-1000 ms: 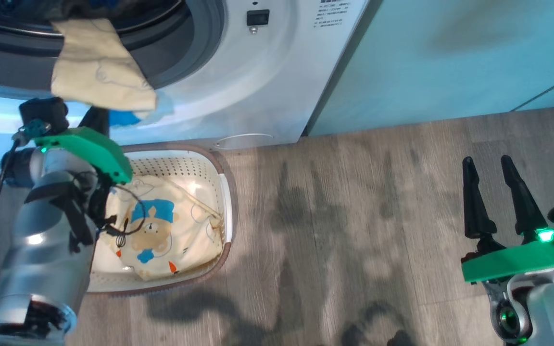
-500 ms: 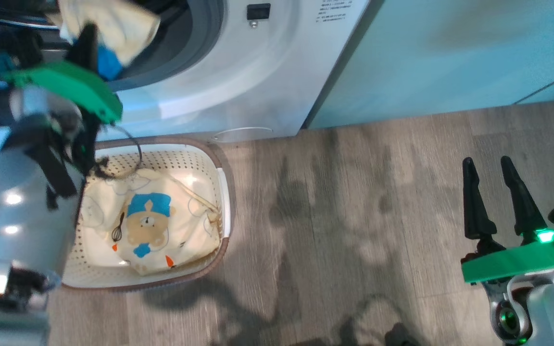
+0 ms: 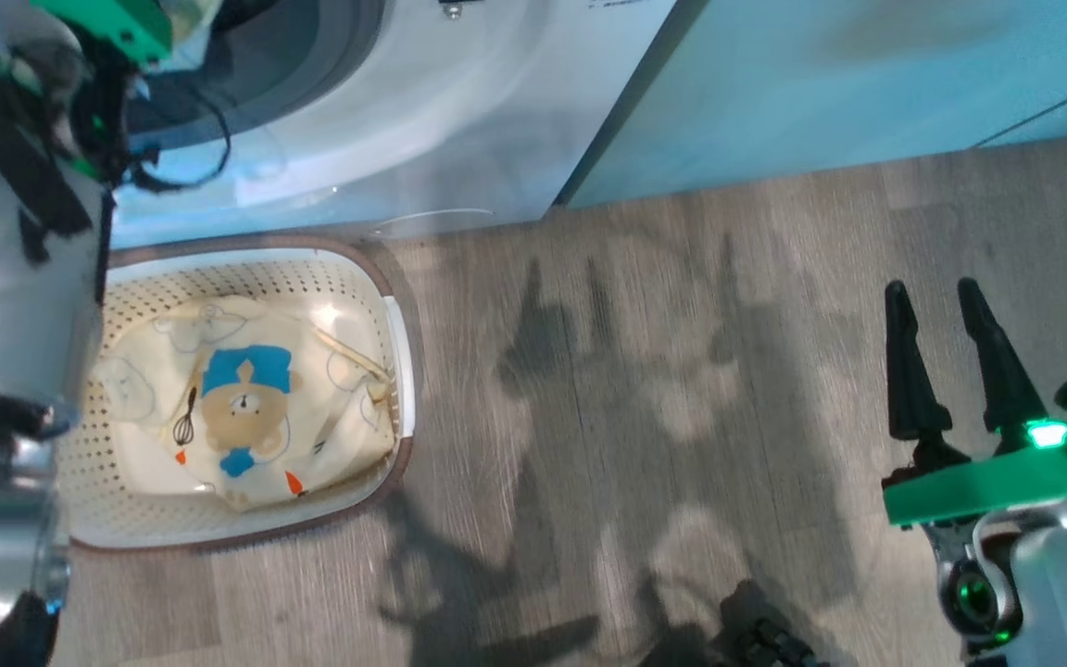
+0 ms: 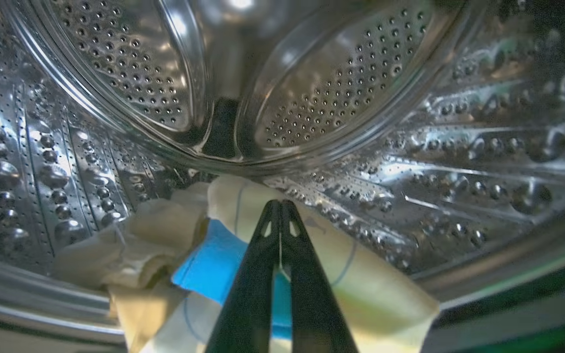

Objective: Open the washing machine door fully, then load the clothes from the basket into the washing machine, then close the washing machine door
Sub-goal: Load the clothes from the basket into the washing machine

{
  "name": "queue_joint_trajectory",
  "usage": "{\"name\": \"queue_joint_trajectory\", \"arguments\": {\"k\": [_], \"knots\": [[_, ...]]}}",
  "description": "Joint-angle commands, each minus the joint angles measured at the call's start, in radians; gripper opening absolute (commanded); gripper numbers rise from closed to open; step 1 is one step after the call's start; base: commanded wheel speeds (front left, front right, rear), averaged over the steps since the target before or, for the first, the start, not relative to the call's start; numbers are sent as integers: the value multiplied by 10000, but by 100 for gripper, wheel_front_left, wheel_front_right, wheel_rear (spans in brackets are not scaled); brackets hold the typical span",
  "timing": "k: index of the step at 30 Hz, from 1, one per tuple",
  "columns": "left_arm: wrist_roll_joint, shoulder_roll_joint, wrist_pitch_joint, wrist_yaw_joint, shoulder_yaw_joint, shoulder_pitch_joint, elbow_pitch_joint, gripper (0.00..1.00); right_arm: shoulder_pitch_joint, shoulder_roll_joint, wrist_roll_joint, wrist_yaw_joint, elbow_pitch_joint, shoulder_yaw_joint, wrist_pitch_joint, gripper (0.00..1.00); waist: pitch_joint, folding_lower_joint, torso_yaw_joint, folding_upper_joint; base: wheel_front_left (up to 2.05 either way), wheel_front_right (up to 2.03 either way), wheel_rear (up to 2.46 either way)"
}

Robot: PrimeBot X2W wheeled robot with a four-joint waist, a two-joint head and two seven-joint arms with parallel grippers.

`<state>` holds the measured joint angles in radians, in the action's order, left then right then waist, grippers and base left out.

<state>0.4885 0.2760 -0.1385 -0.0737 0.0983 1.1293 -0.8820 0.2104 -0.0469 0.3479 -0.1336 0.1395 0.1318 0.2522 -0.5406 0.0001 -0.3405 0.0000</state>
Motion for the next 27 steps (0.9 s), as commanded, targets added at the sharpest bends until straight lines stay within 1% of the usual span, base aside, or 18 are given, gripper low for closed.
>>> {"name": "queue_joint_trajectory", "arguments": {"k": [1, 8, 10, 14, 22, 27], "knots": [[-15, 429, -125, 100, -224, 569, 145, 0, 174, -33, 90, 29, -311, 186, 95, 100, -150, -1, -49, 0, 0, 0, 0], [-82, 508, -489, 343, -230, 1962, -972, 0, 446, -33, 198, 29, -324, 339, 95, 100, -637, -1, -179, 0, 0, 0, 0], [-73, 628, -730, 500, -326, 2506, -1378, 0, 542, -33, 238, 29, -326, 392, 95, 100, -799, -1, -253, 0, 0, 0, 0], [-86, 777, -1021, 736, -459, 3099, -1787, 0, 623, -33, 274, 29, -332, 443, 95, 100, -995, -1, -333, 0, 0, 0, 0], [-142, 906, -1217, 1037, -698, 3895, -2064, 0, 739, -33, 292, 29, -333, 502, 95, 100, -1301, -1, -409, 0, 0, 0, 0], [-300, 945, -1228, 1137, -996, 4036, -1523, 0, 842, -33, 315, 29, -341, 554, 95, 100, -1438, -1, -472, 0, 0, 0, 0]]}}
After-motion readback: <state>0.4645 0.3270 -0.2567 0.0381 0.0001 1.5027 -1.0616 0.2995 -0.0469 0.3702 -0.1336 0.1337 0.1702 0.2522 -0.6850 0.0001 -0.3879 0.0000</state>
